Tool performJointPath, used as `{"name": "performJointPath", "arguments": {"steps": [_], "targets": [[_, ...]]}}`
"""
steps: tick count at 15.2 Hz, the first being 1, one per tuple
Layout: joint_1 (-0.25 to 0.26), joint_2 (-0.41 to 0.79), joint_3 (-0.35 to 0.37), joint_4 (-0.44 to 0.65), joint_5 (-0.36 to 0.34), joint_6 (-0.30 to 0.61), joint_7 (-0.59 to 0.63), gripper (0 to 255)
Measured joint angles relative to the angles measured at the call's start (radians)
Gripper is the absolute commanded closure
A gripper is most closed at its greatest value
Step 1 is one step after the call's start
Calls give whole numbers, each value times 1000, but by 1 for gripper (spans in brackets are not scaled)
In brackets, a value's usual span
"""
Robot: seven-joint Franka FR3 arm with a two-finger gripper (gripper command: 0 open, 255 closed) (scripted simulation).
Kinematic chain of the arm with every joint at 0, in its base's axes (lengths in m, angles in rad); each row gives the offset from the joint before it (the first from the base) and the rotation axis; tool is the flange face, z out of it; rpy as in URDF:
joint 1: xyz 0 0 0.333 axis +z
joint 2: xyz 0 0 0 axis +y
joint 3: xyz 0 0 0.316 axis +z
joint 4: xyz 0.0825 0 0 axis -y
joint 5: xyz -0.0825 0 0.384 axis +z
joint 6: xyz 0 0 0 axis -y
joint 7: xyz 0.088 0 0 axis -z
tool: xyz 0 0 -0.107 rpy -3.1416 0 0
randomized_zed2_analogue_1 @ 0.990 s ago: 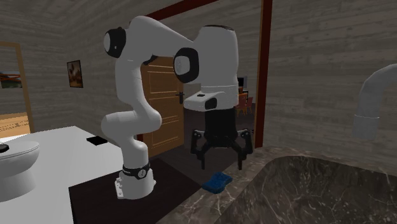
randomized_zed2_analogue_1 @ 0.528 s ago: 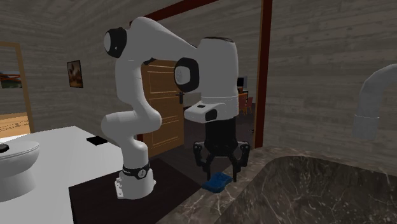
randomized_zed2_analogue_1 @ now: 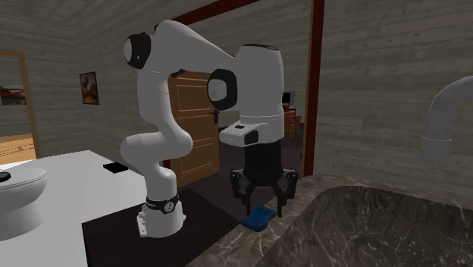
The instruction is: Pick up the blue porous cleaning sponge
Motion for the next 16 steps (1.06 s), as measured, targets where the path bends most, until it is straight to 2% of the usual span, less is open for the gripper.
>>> {"name": "performJointPath", "arguments": {"steps": [16], "targets": [[-3, -51, -10, 150, -1, -200, 4, 255]]}}
